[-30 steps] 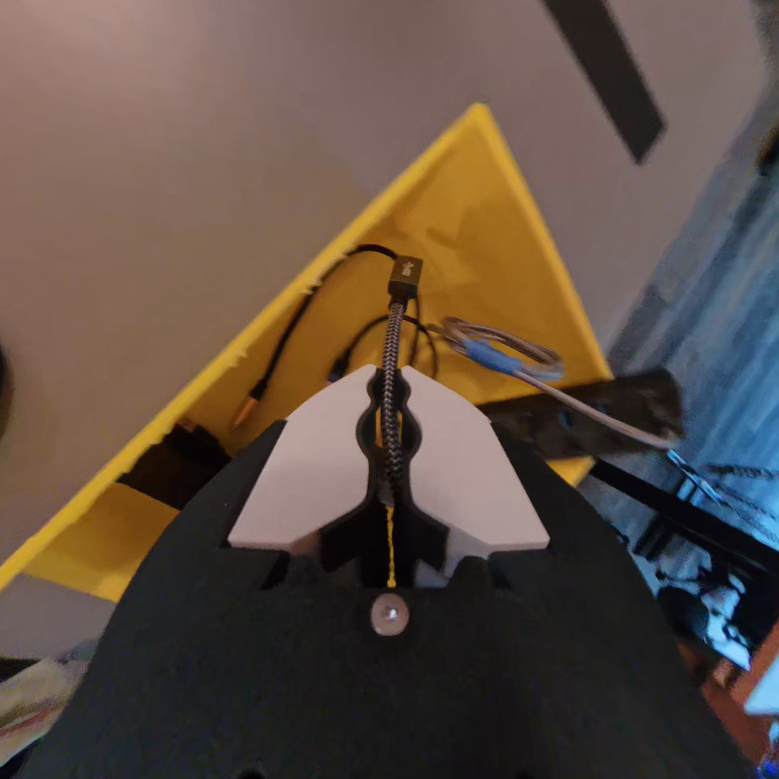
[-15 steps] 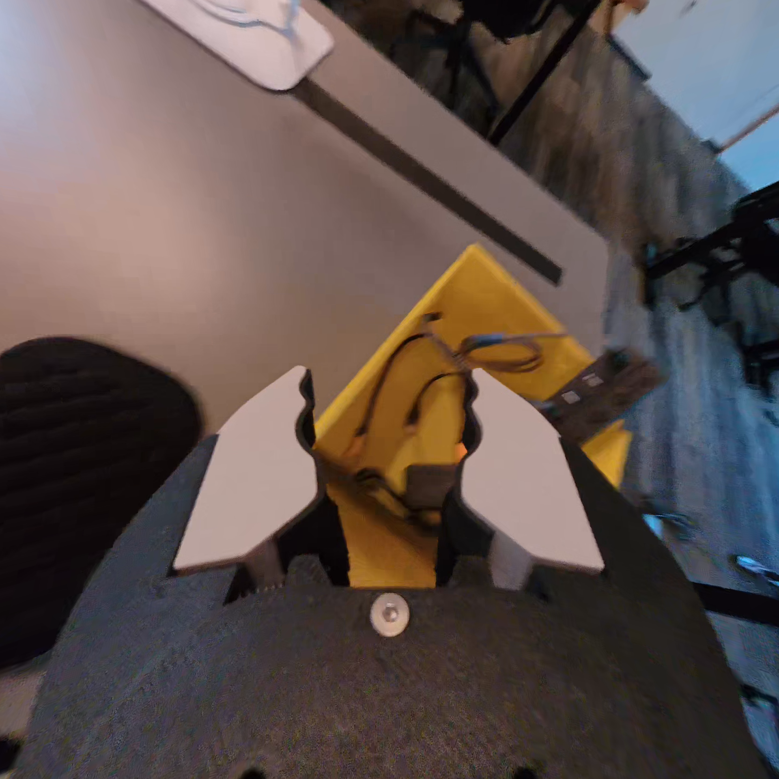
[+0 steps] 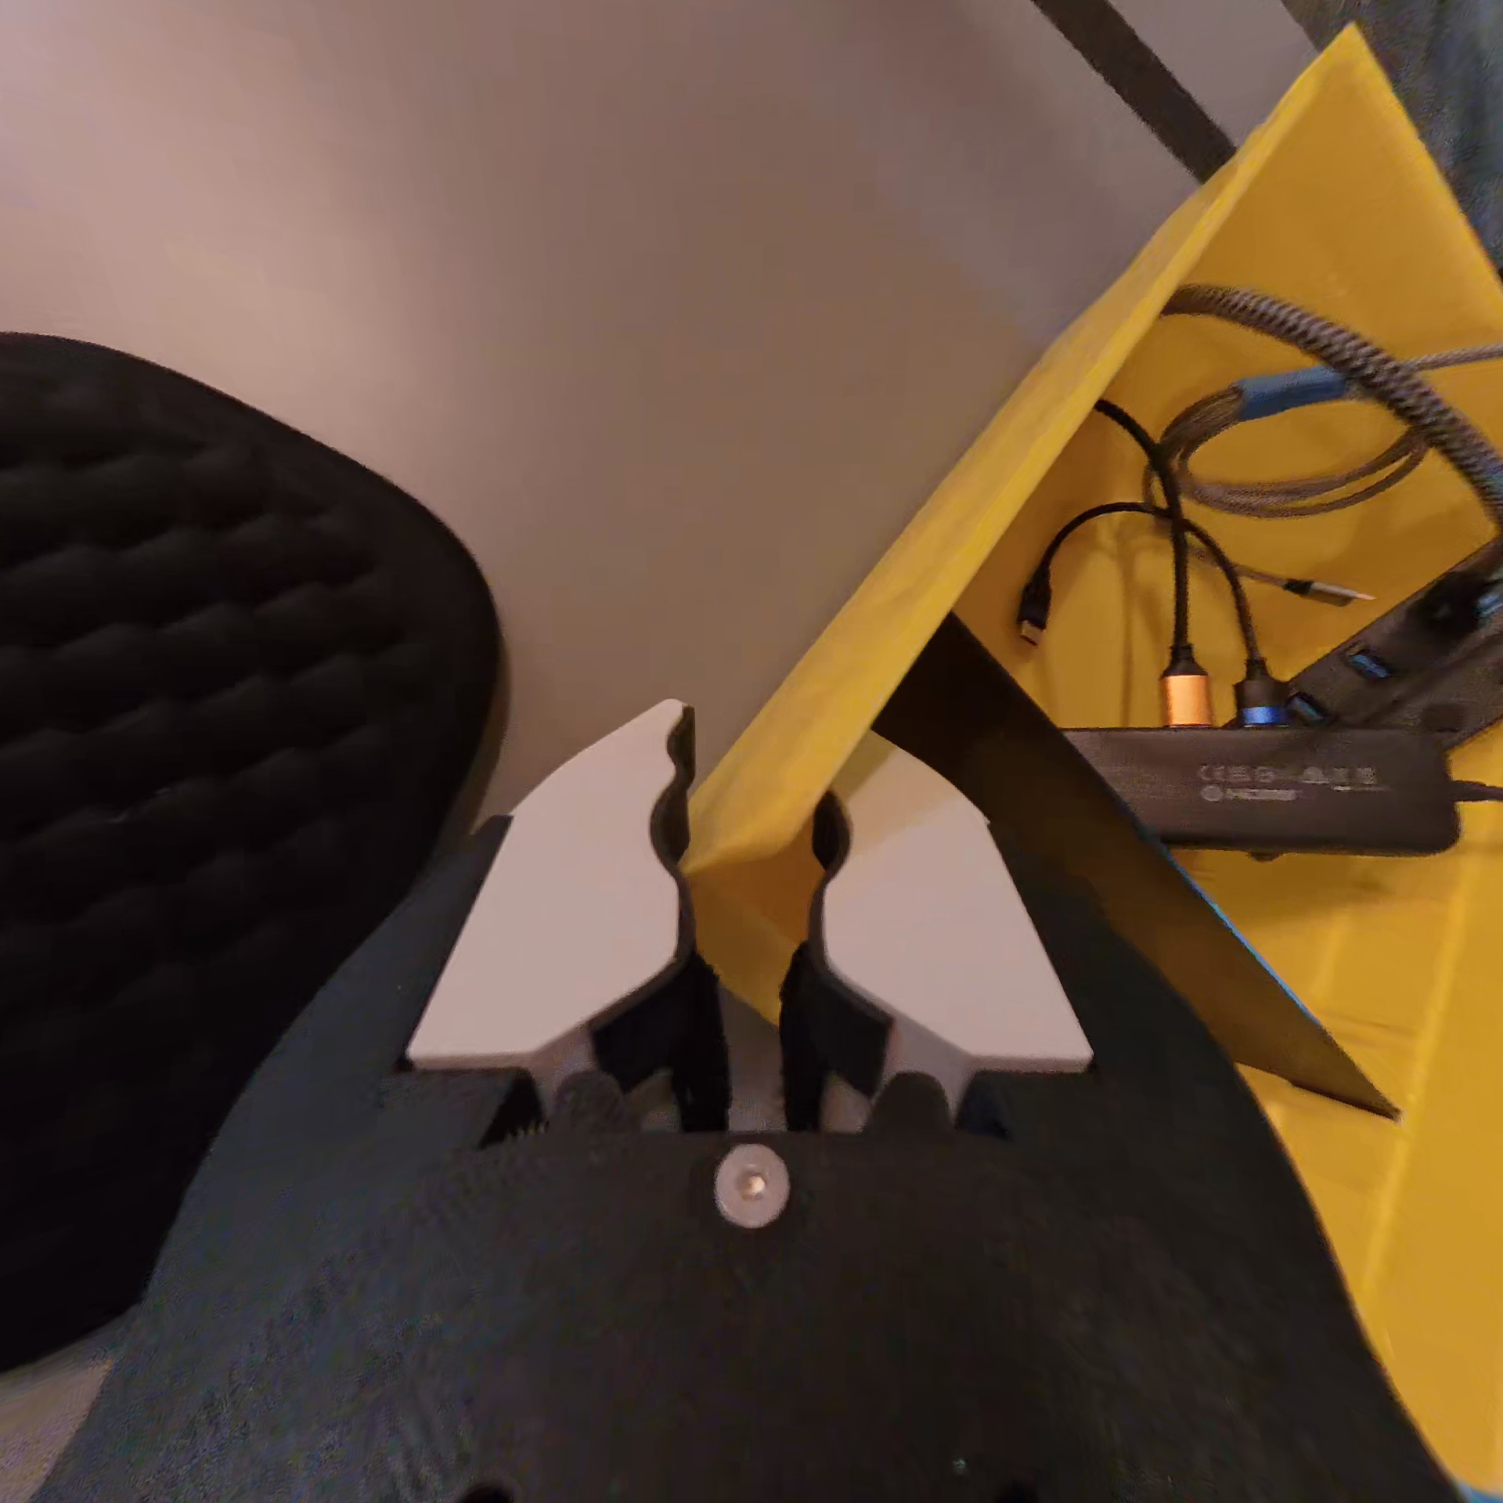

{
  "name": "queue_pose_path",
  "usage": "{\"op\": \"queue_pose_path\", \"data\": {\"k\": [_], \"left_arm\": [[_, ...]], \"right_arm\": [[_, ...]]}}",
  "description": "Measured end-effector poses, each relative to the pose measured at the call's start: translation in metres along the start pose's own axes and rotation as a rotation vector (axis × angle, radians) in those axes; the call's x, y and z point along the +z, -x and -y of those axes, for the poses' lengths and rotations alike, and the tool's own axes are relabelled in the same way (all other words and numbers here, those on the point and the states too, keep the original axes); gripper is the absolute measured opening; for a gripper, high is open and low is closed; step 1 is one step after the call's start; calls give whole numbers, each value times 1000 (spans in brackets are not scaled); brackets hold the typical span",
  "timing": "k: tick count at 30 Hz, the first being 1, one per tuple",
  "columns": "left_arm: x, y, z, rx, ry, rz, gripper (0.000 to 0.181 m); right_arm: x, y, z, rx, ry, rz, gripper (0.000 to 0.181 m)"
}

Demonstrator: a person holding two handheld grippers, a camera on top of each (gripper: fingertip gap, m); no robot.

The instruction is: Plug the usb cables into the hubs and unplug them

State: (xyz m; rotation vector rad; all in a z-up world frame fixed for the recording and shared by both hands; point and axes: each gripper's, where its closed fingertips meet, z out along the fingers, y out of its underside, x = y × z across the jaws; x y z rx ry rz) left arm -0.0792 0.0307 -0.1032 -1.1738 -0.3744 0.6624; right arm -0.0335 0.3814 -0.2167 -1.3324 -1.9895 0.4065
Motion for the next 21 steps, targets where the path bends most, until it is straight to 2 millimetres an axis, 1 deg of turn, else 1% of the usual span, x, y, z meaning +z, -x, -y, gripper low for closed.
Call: {"op": "queue_pose_path", "data": {"k": [3,5,8,10,13,18,19,20,21], "left_arm": [[0,-1,1,-2,-2,-4,60],[0,-3,1,10,4,-10,60],[2,-6,-1,32,16,-22,60],[2,-7,-1,45,20,-27,60],[2,-10,-2,61,26,-35,60],[2,-11,0,76,27,-38,60],[1,-9,3,90,16,-20,59],[-2,-4,11,132,-19,22,55],[-7,1,24,195,-82,72,52]], "right_arm": [[12,-7,9,-88,40,-33,24],[22,-6,21,-104,37,-18,25],[37,4,45,-57,-10,11,26],[43,15,59,-74,-21,24,26],[49,40,83,-104,-42,54,27],[53,100,124,-162,-100,131,31],[52,114,132,-177,-115,154,34],[51,131,139,-204,-139,200,43],[50,151,147,-237,-174,257,53]]}}
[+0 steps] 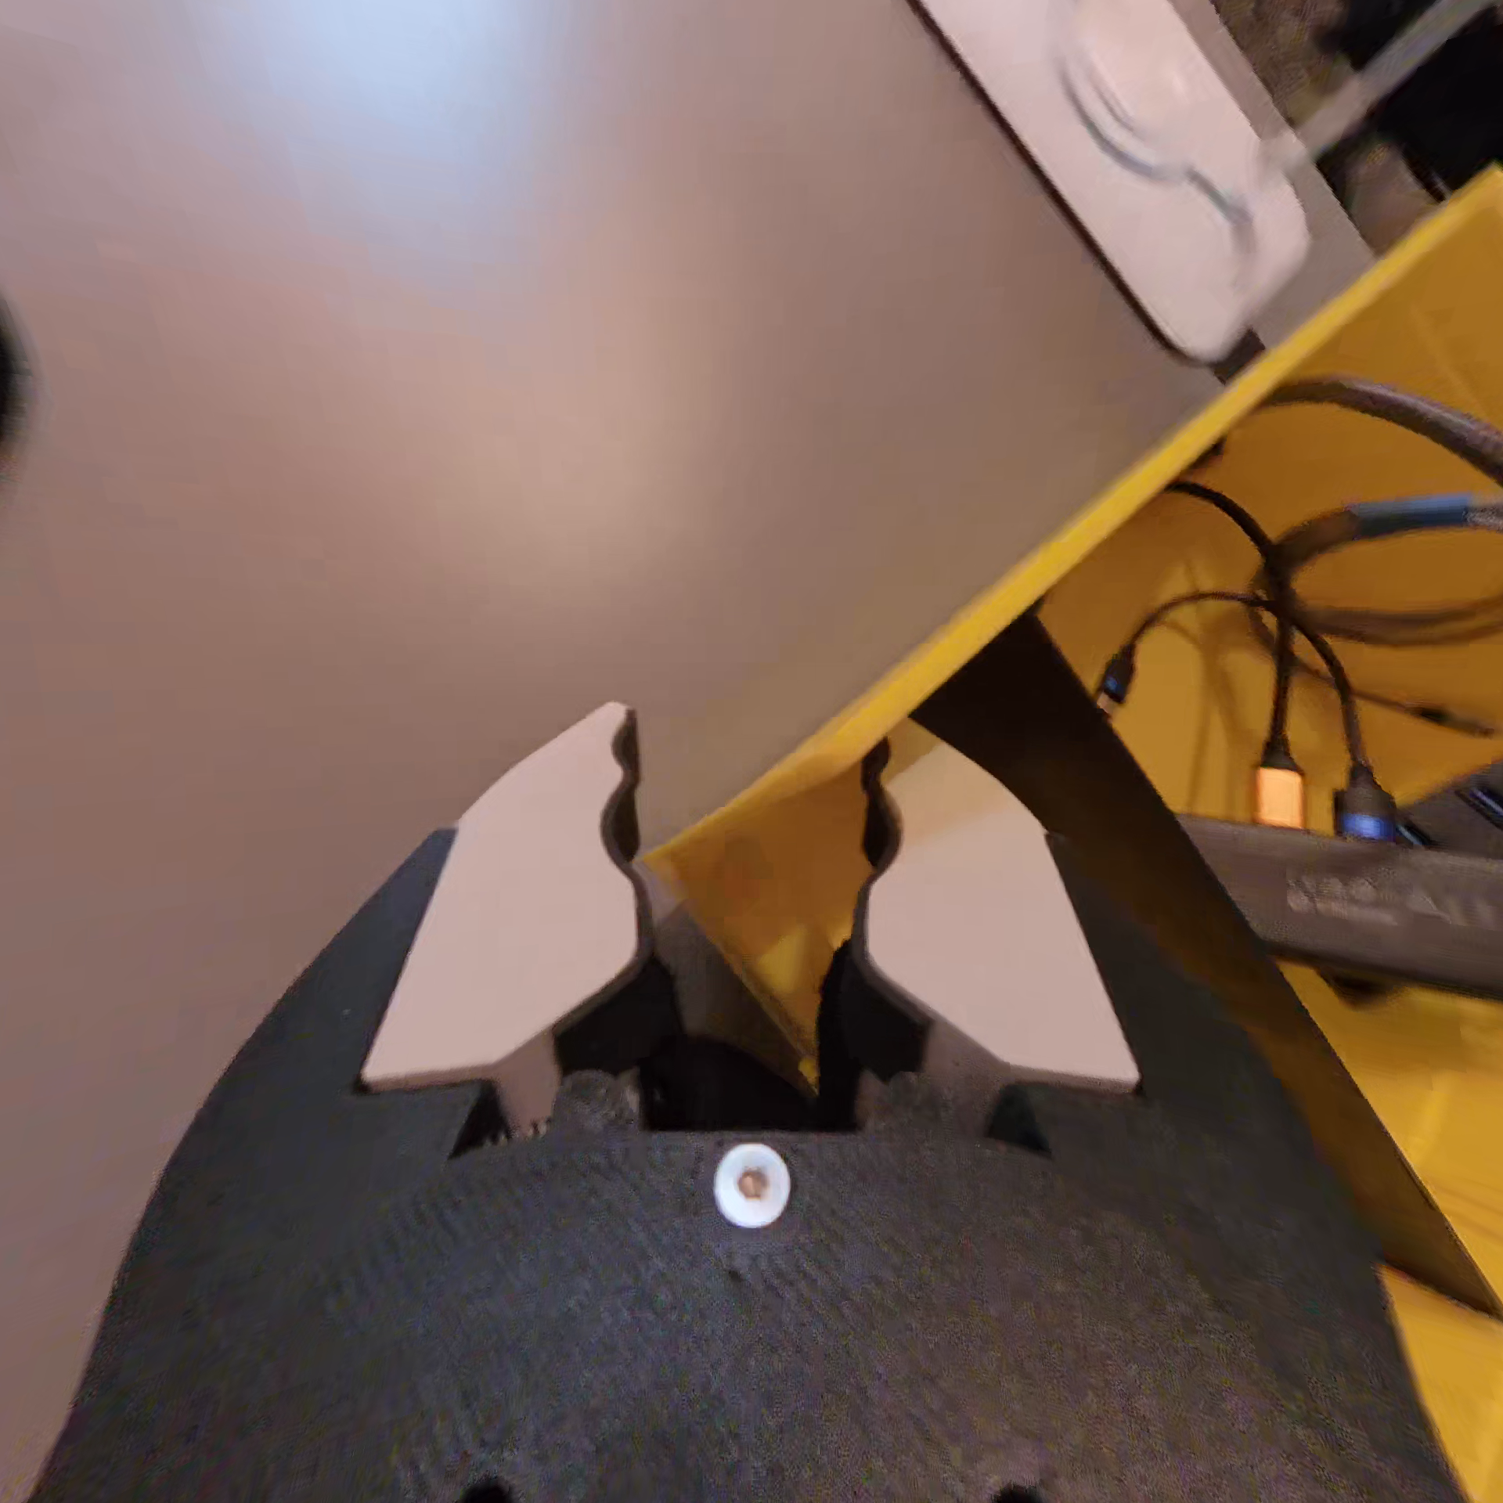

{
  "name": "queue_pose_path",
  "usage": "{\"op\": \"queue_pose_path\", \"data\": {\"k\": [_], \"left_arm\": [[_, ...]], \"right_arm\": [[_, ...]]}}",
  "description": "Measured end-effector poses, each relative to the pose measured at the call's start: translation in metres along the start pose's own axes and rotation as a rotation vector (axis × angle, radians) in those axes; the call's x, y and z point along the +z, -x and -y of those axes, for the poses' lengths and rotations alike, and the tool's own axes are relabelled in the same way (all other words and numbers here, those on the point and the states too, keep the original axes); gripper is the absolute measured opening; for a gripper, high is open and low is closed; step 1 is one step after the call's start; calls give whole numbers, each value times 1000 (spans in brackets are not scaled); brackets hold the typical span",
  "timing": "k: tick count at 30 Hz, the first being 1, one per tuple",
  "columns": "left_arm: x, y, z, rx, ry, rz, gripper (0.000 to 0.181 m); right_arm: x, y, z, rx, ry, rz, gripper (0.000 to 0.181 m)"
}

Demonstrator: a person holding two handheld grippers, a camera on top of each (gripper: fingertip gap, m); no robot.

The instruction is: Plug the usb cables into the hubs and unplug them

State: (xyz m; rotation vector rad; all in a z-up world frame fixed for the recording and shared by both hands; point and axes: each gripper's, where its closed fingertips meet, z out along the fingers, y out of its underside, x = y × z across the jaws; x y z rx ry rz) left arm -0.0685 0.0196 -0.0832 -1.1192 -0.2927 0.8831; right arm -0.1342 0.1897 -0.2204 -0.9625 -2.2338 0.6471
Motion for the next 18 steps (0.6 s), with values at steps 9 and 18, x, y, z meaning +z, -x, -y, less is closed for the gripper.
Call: {"op": "queue_pose_path", "data": {"k": [9,18], "left_arm": [[-27,36,96,0,-236,57,45],[-98,123,163,310,-228,325,45]], "right_arm": [[38,95,93,-99,-224,105,49],[59,157,152,-244,-328,241,49]]}}
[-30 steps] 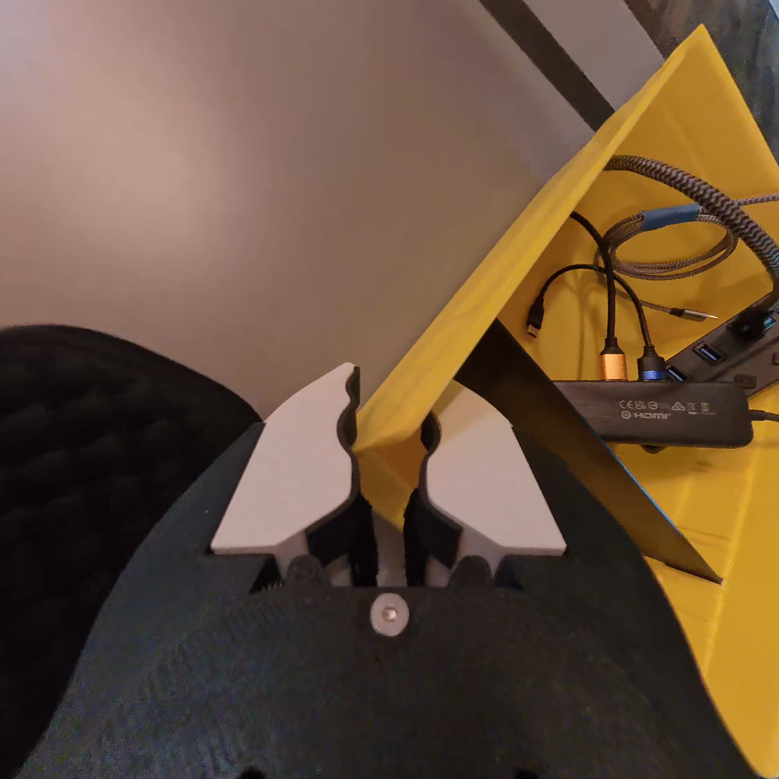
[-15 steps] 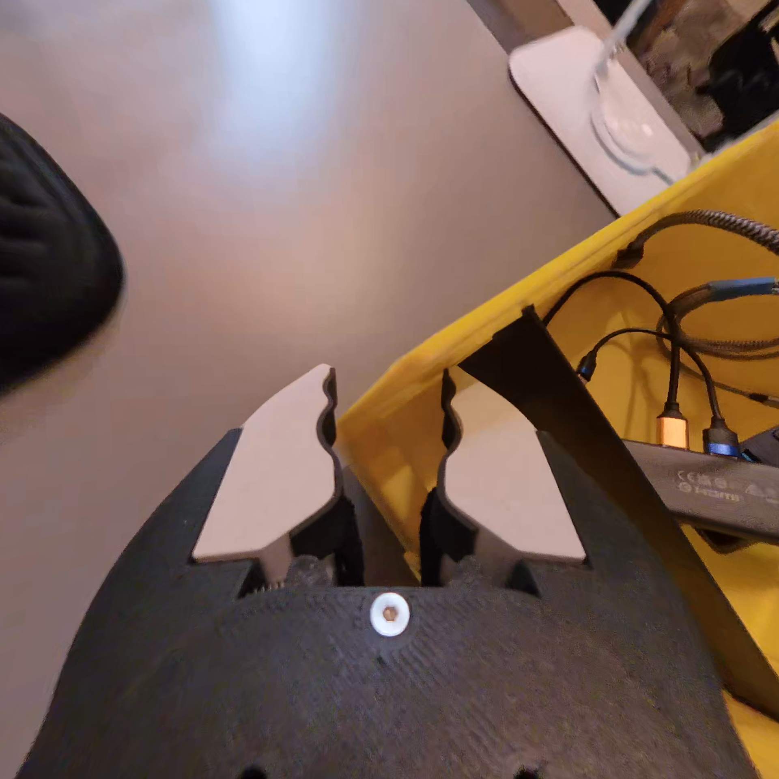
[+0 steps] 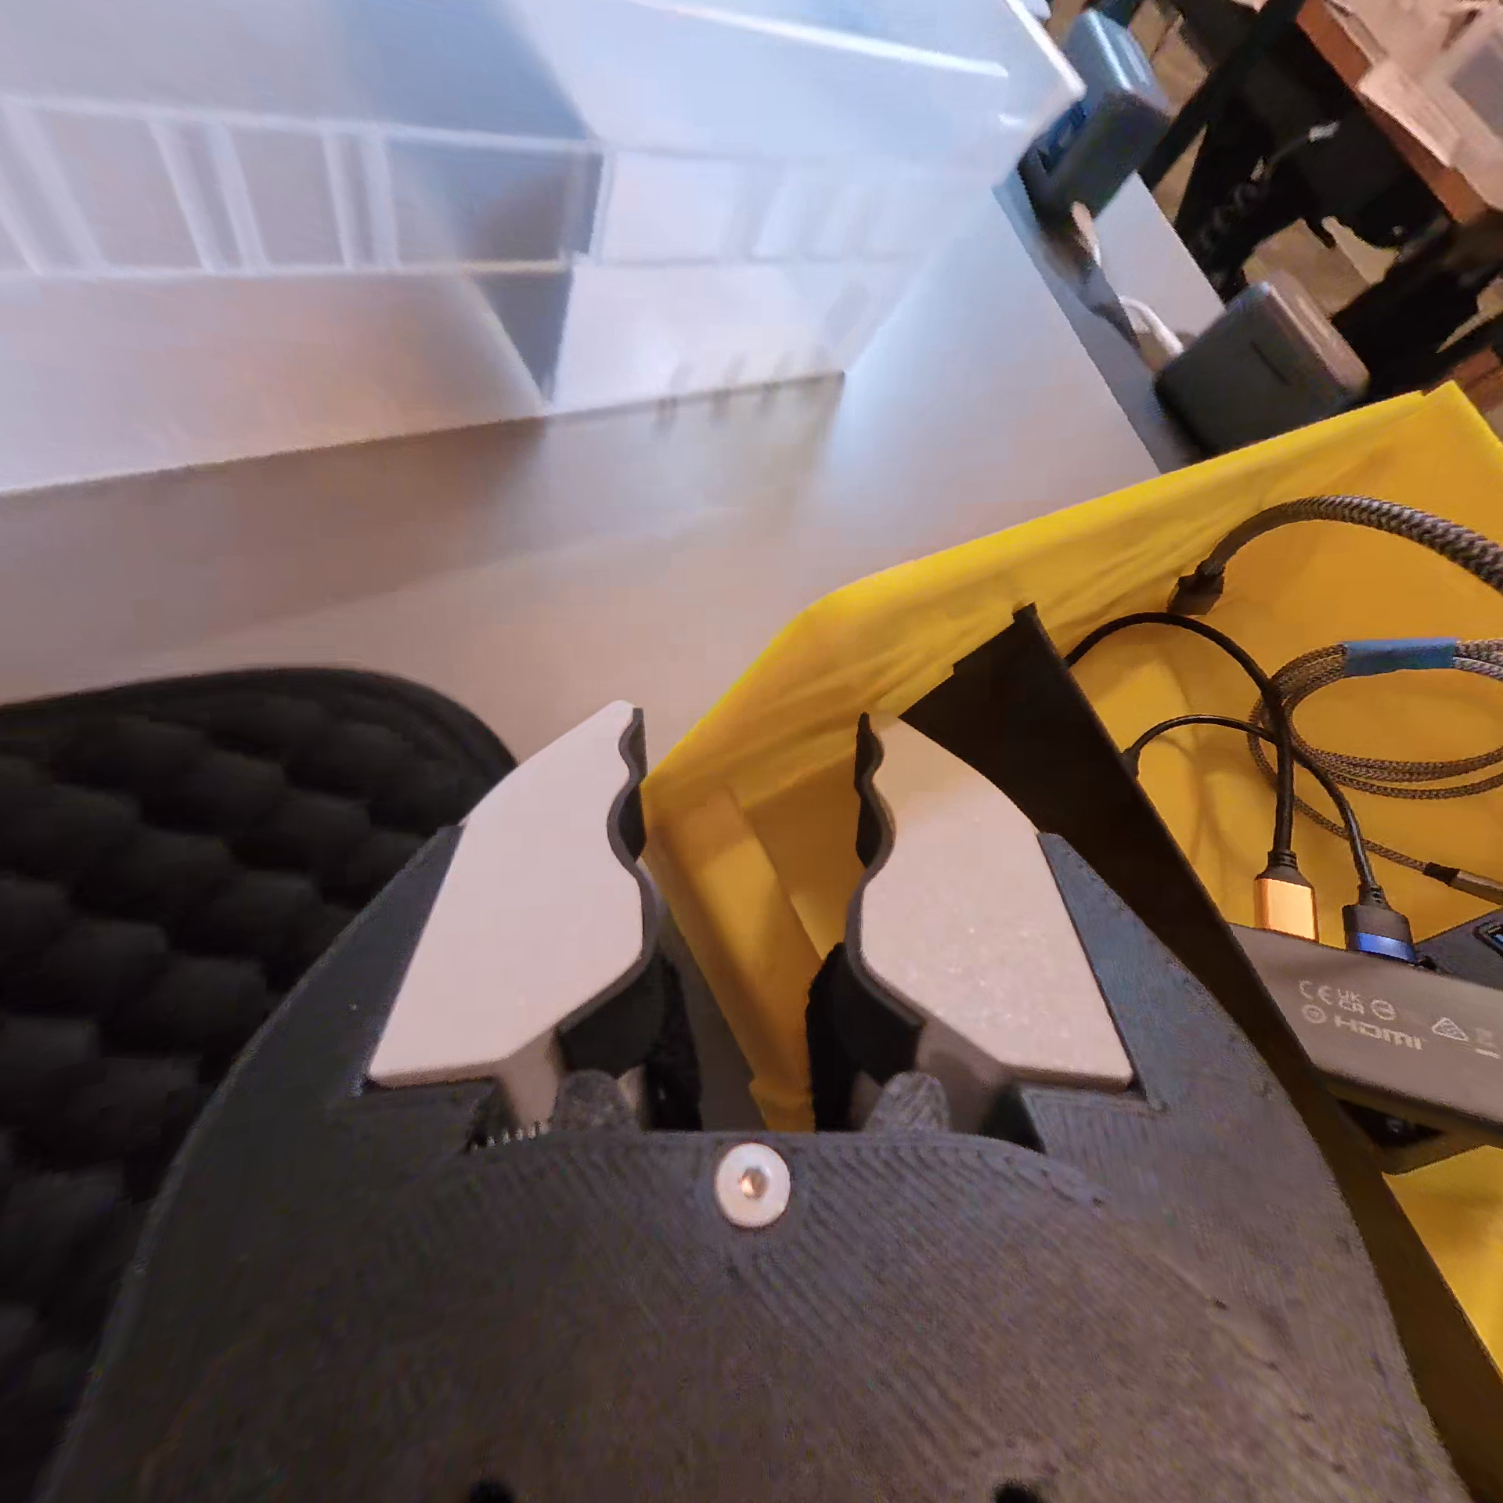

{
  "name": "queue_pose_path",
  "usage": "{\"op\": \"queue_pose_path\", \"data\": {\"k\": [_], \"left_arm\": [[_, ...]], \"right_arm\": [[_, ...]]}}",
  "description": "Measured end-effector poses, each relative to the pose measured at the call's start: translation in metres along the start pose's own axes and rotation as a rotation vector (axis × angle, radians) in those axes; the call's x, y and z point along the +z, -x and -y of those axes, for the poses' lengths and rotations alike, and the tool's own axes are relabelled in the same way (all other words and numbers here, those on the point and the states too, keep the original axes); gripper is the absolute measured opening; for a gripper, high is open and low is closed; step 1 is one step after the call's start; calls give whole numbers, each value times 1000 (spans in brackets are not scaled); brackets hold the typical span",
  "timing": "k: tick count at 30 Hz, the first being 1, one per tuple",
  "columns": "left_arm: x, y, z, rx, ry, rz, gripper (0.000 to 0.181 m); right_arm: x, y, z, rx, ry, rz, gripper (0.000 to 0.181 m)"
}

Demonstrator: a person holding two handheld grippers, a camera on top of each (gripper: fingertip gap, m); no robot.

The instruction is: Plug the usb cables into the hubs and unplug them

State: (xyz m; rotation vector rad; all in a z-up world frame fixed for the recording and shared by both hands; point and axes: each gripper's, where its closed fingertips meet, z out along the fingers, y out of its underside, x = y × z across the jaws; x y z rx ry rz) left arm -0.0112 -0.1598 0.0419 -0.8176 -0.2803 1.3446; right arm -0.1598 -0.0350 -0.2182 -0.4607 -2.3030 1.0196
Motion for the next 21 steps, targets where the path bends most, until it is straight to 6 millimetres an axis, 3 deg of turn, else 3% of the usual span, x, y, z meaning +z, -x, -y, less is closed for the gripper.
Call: {"op": "queue_pose_path", "data": {"k": [4,6,10,13,16,19,21], "left_arm": [[-20,56,-8,84,135,115,46],[-34,82,-25,137,276,158,46],[-78,127,-82,212,657,204,59],[-119,140,-127,91,884,173,71],[-147,155,-158,9,965,228,81],[-159,165,-177,-6,960,285,90],[-158,158,-188,-74,934,260,93]], "right_arm": [[22,9,23,-64,-56,10,49],[26,14,35,-101,-110,-2,49],[0,23,68,-161,-336,-66,50],[-37,31,98,-95,-574,-77,50],[-65,48,117,61,-772,6,60],[-63,77,124,143,-826,128,86],[-52,92,123,70,-761,126,93]]}}
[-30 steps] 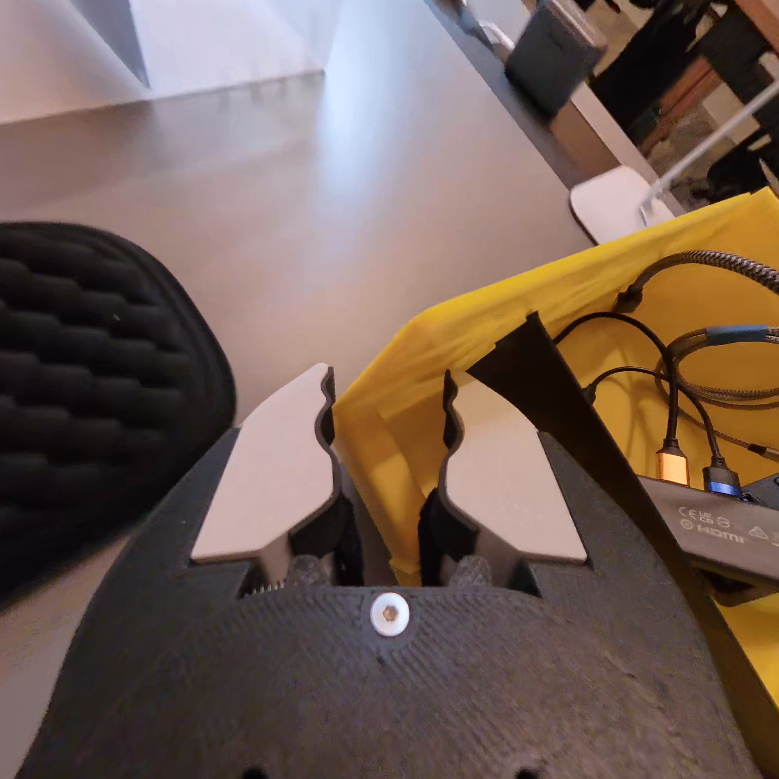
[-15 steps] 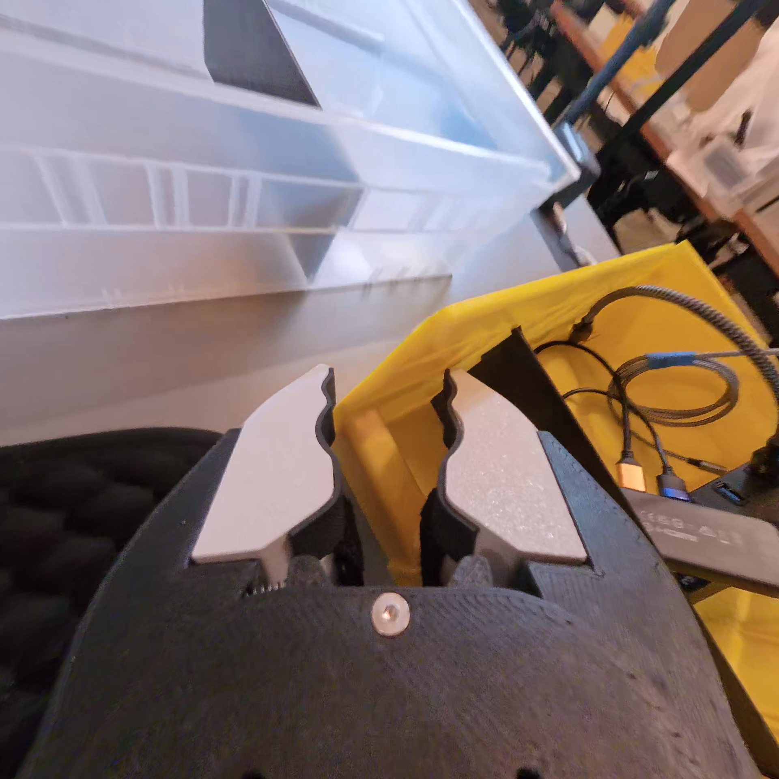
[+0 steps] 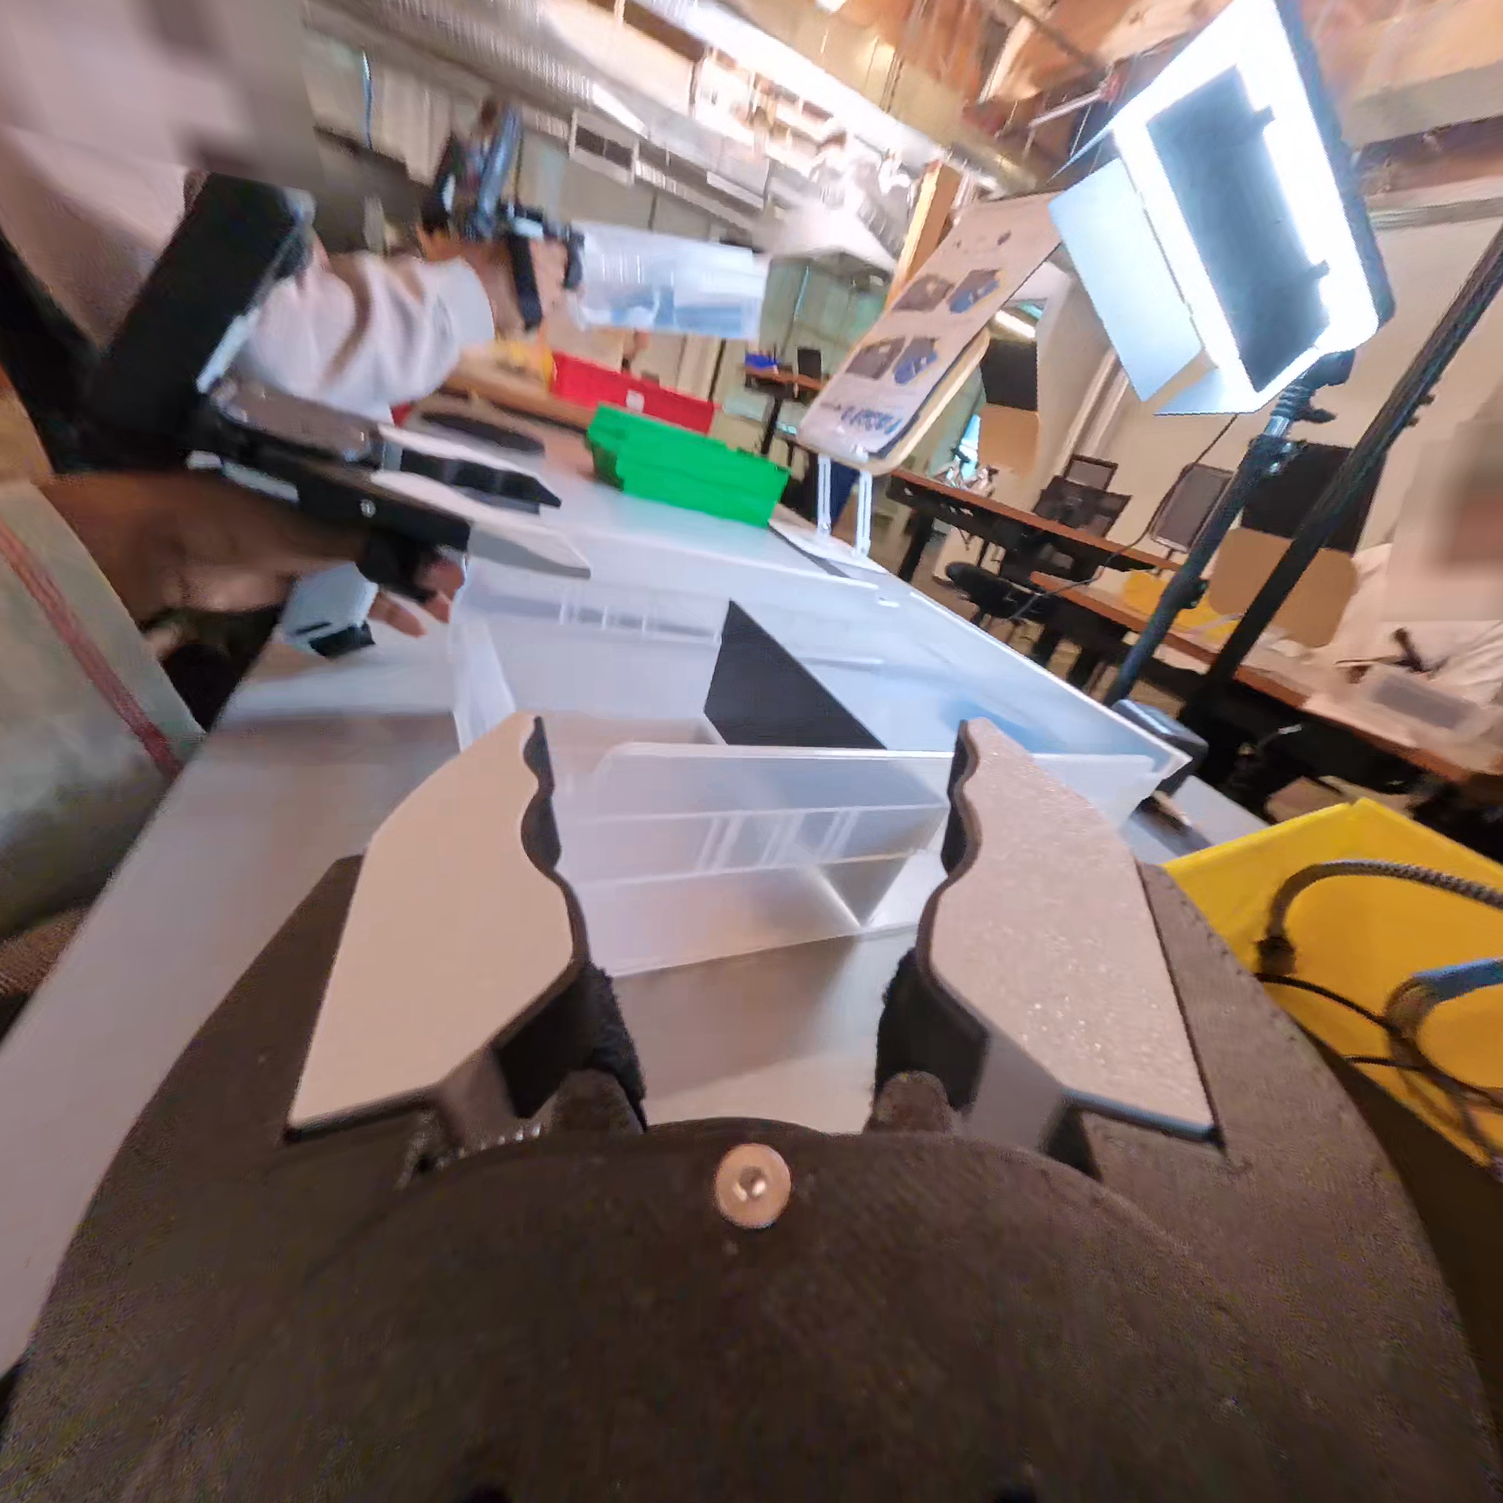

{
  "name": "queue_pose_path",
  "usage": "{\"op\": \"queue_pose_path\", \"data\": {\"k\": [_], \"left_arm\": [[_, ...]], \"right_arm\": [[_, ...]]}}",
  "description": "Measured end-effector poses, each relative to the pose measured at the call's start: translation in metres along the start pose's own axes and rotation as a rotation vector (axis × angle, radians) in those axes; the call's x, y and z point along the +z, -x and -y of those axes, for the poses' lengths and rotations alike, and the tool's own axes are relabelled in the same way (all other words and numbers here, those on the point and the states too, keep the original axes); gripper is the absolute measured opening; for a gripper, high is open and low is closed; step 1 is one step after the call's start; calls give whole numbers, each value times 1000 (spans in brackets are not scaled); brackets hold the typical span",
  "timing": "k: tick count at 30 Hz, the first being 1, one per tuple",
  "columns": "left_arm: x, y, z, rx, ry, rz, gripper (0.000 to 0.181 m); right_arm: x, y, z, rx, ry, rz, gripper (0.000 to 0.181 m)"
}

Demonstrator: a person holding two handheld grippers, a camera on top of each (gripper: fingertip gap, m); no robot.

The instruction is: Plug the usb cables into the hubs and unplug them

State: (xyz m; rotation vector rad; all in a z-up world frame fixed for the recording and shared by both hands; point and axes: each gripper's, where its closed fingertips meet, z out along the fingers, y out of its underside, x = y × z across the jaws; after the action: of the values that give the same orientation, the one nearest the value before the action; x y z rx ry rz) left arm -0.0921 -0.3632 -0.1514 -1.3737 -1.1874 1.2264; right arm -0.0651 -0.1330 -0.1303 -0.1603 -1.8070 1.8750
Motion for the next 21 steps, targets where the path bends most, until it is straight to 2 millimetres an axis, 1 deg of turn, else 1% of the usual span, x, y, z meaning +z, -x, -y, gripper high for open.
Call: {"op": "queue_pose_path", "data": {"k": [1,3,5,7,9,10,12,13,14,15,16,17,18,20,21], "left_arm": [[4,-6,-3,-31,-10,-37,93],[11,-19,-6,-101,-25,-108,91],[15,-22,-3,-127,-42,-106,85],[18,-28,-3,-108,-39,-107,69],[22,-39,-9,-49,23,-128,55],[23,-38,-12,-35,52,-99,46],[25,-44,-17,-27,102,-114,37],[25,-47,-19,-45,124,-125,35],[26,-48,-21,-59,146,-131,34],[27,-48,-23,-71,159,-127,33],[27,-48,-24,-82,168,-122,30],[27,-44,-25,-87,178,-92,23],[26,-38,-26,-71,190,-44,11],[27,-35,-24,-53,197,20,6],[28,-37,-18,-46,175,28,5]], "right_arm": [[3,4,-3,-45,32,-4,97],[8,7,-11,-76,91,-13,100],[11,5,-17,-75,134,-27,103],[13,1,-23,-46,172,-38,106],[15,0,-29,-14,213,-37,107],[16,0,-33,-4,238,-33,107],[18,2,-42,5,300,-22,103],[19,3,-47,2,336,-15,100],[20,6,-53,-7,378,-2,92],[20,9,-59,-17,416,15,76],[21,11,-61,-25,434,24,67],[21,11,-61,-28,441,21,64],[20,11,-62,-30,446,17,60],[19,8,-63,-69,453,-21,50],[16,4,-63,-113,461,-57,44]]}}
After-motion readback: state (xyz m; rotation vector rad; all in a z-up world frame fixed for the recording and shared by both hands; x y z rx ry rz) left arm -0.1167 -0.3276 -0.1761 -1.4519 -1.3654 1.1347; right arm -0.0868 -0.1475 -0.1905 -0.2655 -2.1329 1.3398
